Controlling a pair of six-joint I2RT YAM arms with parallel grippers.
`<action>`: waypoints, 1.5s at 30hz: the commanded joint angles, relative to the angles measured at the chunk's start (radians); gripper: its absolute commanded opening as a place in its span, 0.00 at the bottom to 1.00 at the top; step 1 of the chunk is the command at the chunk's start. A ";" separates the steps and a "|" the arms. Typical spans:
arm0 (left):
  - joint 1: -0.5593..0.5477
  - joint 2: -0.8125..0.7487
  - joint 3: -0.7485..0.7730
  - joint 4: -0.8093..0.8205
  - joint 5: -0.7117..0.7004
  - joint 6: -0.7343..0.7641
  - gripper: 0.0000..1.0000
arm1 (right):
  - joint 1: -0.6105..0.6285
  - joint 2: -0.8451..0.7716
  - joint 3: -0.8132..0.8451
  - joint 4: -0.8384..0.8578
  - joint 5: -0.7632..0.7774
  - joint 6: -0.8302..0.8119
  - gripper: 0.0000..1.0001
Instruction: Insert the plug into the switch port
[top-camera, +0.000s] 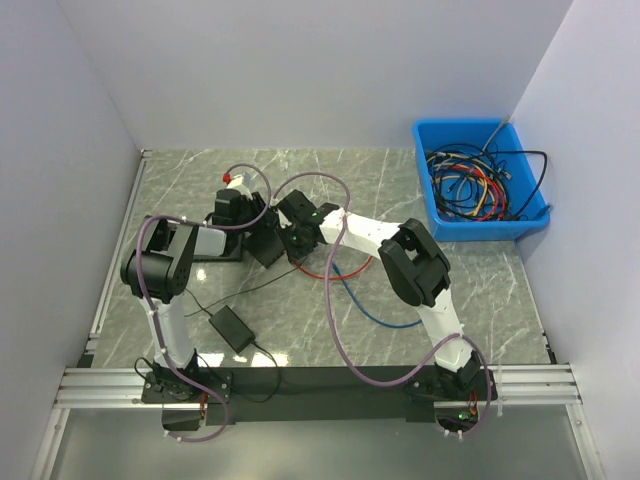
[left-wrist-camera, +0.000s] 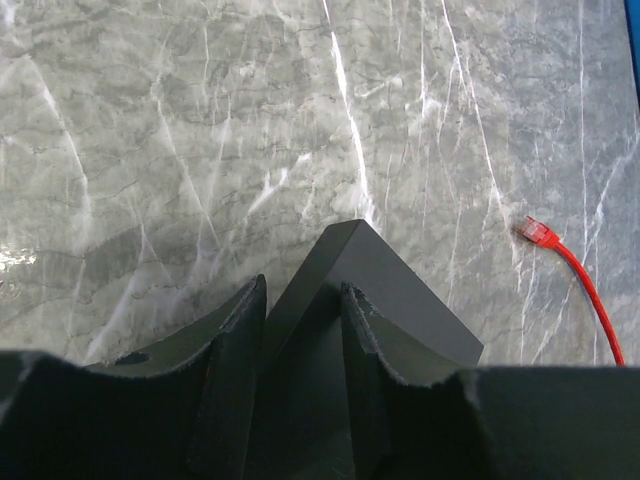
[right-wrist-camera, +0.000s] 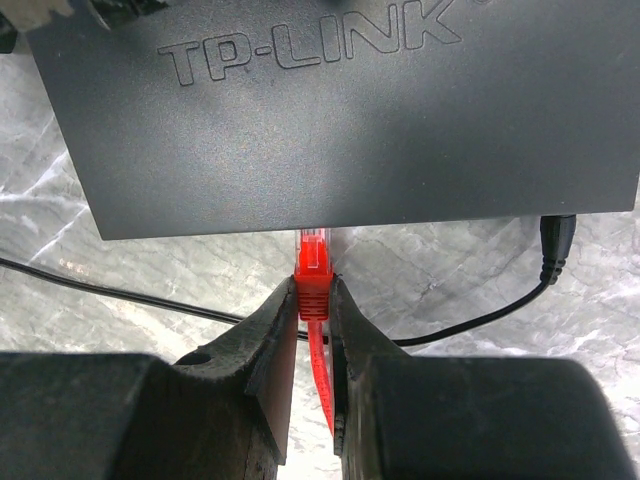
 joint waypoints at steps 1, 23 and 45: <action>-0.012 0.027 0.017 -0.038 0.070 0.025 0.40 | -0.006 0.021 0.055 0.023 0.040 0.005 0.00; -0.026 0.106 0.091 -0.121 0.070 0.042 0.34 | 0.039 0.050 0.169 0.000 0.113 -0.008 0.00; -0.029 0.178 0.166 -0.201 0.123 0.063 0.30 | 0.039 0.056 0.248 0.045 0.221 -0.016 0.00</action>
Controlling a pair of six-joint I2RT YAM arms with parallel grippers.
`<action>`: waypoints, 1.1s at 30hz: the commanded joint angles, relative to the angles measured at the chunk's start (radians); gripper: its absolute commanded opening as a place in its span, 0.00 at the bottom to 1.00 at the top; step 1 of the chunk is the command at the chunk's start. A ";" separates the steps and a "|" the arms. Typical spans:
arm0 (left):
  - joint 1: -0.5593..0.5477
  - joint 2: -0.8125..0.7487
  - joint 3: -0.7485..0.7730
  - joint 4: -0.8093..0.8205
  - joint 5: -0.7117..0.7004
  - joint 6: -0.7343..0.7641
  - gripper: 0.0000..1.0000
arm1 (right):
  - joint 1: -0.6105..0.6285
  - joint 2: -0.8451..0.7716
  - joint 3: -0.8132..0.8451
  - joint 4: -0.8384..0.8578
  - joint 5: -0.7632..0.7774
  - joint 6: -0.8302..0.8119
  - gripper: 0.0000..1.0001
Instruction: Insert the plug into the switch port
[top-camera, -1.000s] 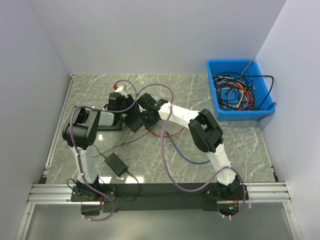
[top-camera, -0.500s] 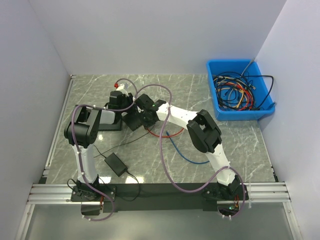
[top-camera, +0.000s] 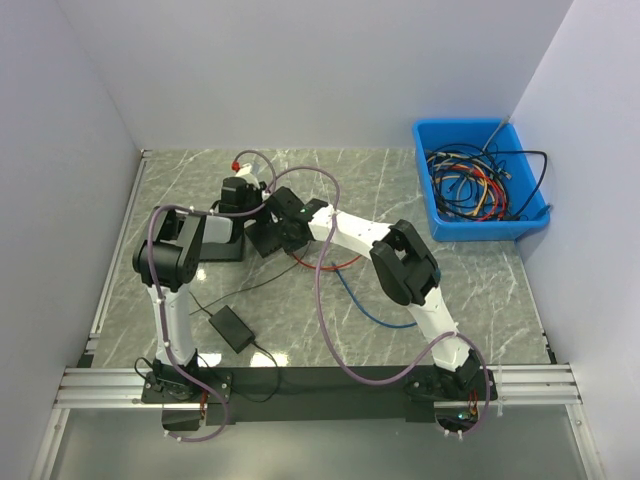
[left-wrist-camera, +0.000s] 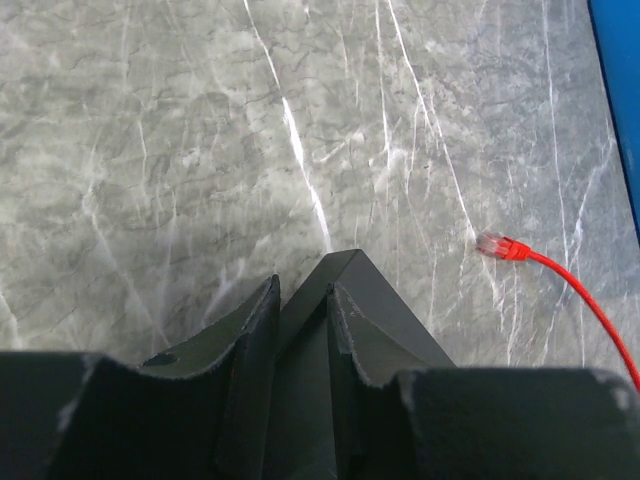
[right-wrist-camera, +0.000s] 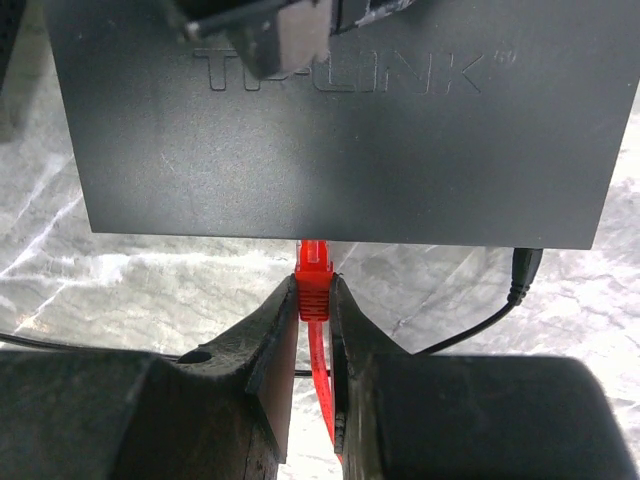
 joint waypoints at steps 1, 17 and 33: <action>-0.026 0.055 -0.011 -0.167 0.054 0.036 0.30 | 0.005 -0.025 0.082 0.127 0.052 -0.017 0.00; -0.026 0.069 0.006 -0.191 0.090 0.043 0.25 | -0.026 0.051 0.094 0.157 0.032 0.029 0.00; -0.026 0.075 0.012 -0.204 0.107 0.041 0.25 | -0.089 0.128 0.165 0.155 0.006 0.098 0.00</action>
